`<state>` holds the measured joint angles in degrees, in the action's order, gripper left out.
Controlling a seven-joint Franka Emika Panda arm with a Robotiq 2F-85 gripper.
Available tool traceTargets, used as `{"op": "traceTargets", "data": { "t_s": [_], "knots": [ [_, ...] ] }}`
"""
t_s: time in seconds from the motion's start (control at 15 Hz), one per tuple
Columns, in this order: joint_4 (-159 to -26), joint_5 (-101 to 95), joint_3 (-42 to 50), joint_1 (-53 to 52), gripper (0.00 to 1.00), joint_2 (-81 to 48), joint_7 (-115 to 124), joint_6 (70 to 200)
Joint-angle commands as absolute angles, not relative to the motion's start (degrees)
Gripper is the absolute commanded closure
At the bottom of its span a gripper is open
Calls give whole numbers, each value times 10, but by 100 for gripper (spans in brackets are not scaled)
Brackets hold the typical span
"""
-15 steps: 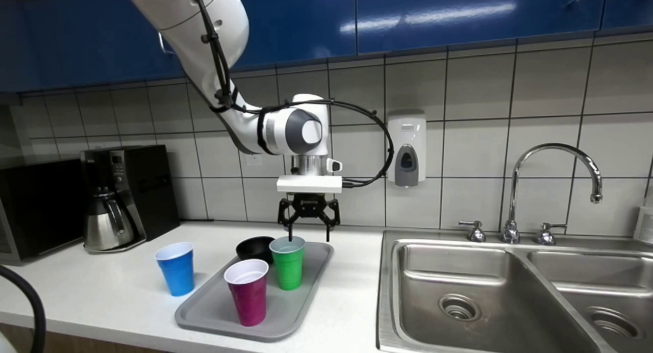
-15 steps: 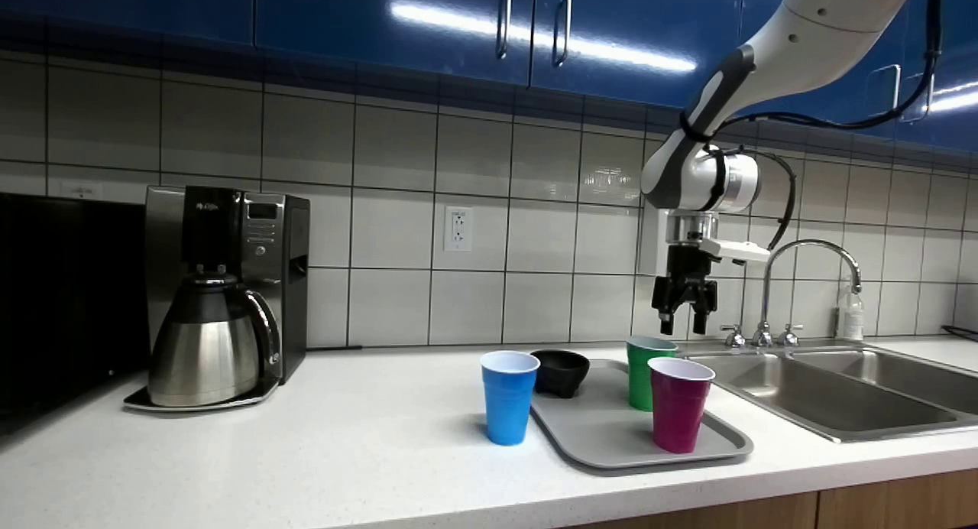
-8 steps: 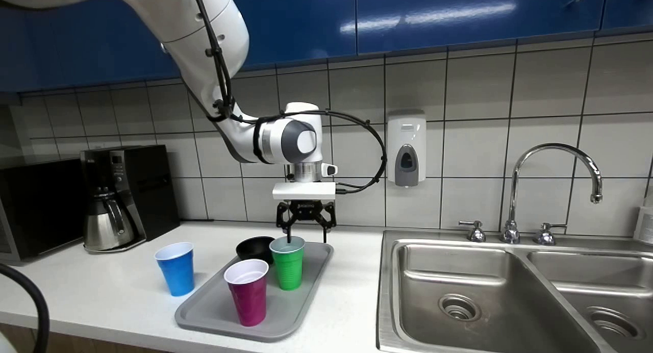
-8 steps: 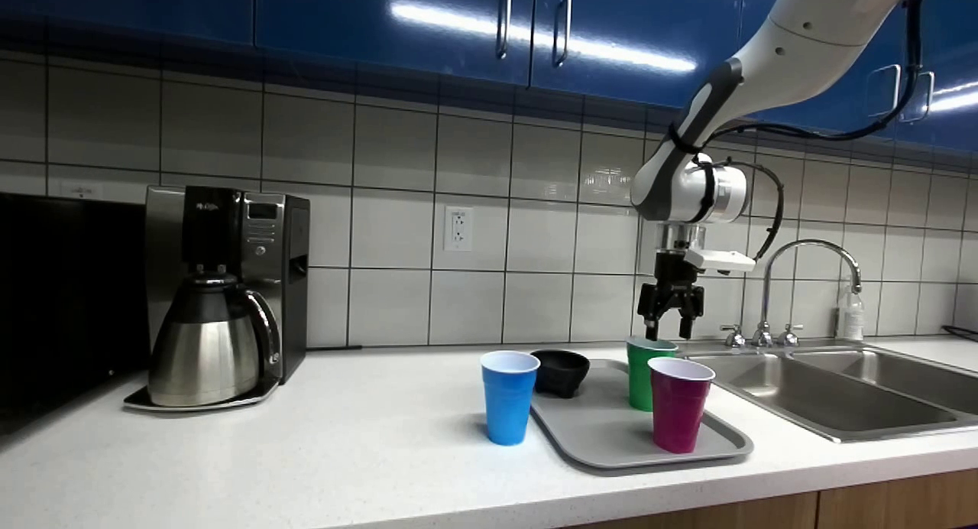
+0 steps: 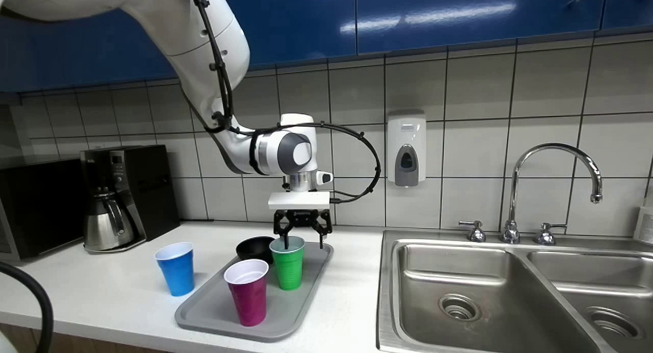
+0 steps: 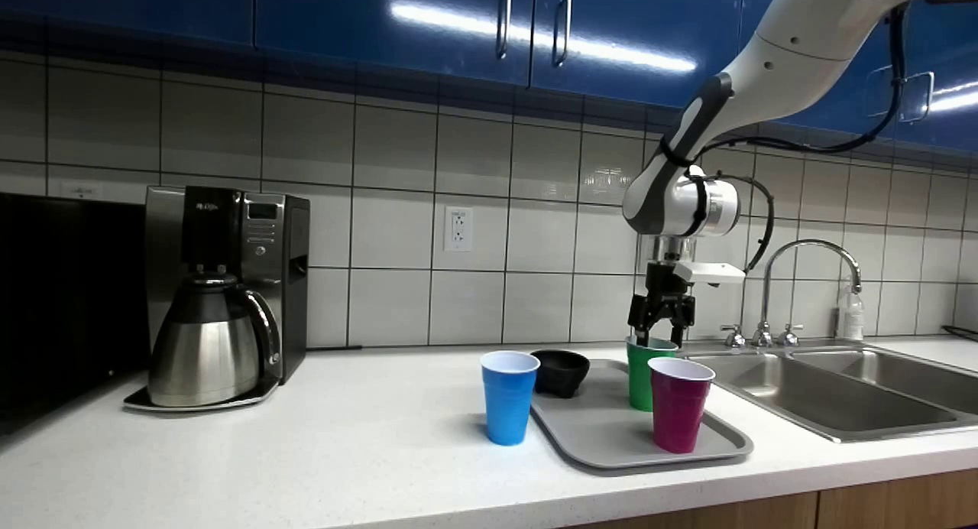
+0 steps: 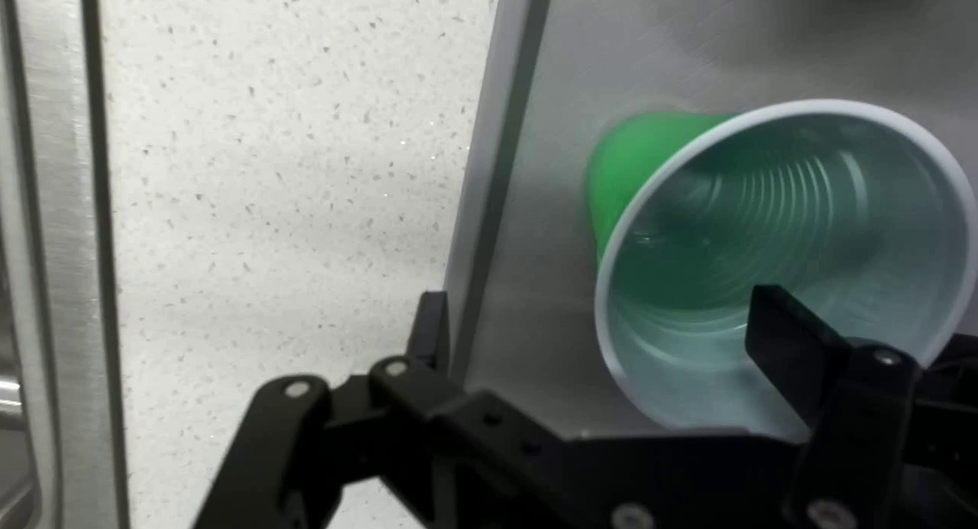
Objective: Take the cups off of the tray
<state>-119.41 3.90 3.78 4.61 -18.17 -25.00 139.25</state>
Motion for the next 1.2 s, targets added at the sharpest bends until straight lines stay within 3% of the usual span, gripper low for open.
{"op": "traceTargets", "data": {
  "t_s": [0.0,0.07,0.13,0.2,0.8,0.87,1.13],
  "knots": [
    [-1205,23,25,53,0,-178,-227,1405],
    [-1206,23,24,53,0,-177,-227,1405],
    [-1207,23,24,53,25,-177,-228,1405],
    [-1208,24,23,54,26,-175,-230,1405],
    [-1215,24,23,56,95,-171,-233,1405],
    [-1216,25,23,56,100,-170,-233,1405],
    [-1216,37,20,60,99,-158,-237,1390]
  ]
}}
